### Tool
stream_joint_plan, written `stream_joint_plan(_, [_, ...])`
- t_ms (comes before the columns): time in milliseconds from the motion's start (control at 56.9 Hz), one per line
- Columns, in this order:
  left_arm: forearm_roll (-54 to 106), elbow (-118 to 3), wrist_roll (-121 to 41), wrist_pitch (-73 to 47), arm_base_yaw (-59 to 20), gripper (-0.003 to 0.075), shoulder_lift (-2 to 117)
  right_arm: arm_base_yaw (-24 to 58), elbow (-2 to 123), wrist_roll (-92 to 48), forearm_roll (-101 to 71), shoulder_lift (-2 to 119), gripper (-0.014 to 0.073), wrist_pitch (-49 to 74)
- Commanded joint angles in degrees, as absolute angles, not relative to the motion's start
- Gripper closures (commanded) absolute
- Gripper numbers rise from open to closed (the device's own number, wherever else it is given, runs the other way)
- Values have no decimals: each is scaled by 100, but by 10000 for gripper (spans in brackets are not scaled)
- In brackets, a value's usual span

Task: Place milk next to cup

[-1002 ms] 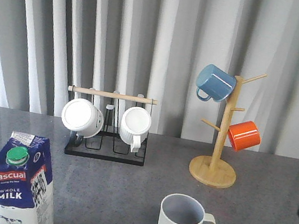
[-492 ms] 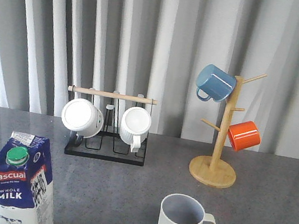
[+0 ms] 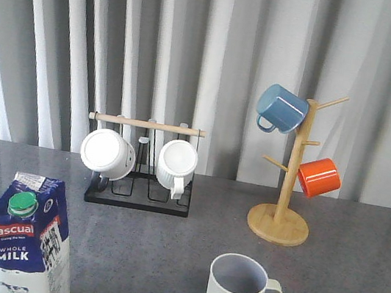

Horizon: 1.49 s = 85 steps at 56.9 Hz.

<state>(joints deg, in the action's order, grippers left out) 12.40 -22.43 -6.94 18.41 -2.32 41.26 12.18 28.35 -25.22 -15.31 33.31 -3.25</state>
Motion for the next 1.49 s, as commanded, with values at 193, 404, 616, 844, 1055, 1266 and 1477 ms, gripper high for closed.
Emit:
stream_joint_plan(193, [1246,-2441,-673,2223,-245,270,4135,1172,3029,-2516,-1487,3333,601,-715])
stream_joint_plan(404, [1232,-2450,0,2320,-347,235,4135,1172,3029,-2516,-1487,3333,601,-715])
stream_joint_plan(616, [208,-3220,1006,1882,-661,-14,4547,1172,3029,-2516,-1487,3333,601,-715])
stream_joint_plan(844, [-739,-3573,1922,2546,-1090,13,5579,1172,3029,-2516,-1487,3333,601,-715])
stream_joint_plan(1055, [-871,-3573,2214,3225,-1269,66,6469,1172,3029,-2516,-1487,3333,601,-715])
stream_joint_plan(1266, [-871,-3573,2202,3220,-1283,130,6914,1172,3029,-2516,-1487,3333,601,-715])
stream_joint_plan(1477, [-865,-3573,2037,3232,-1283,168,7113,1172,3029,-2516,-1487,3333,601,-715])
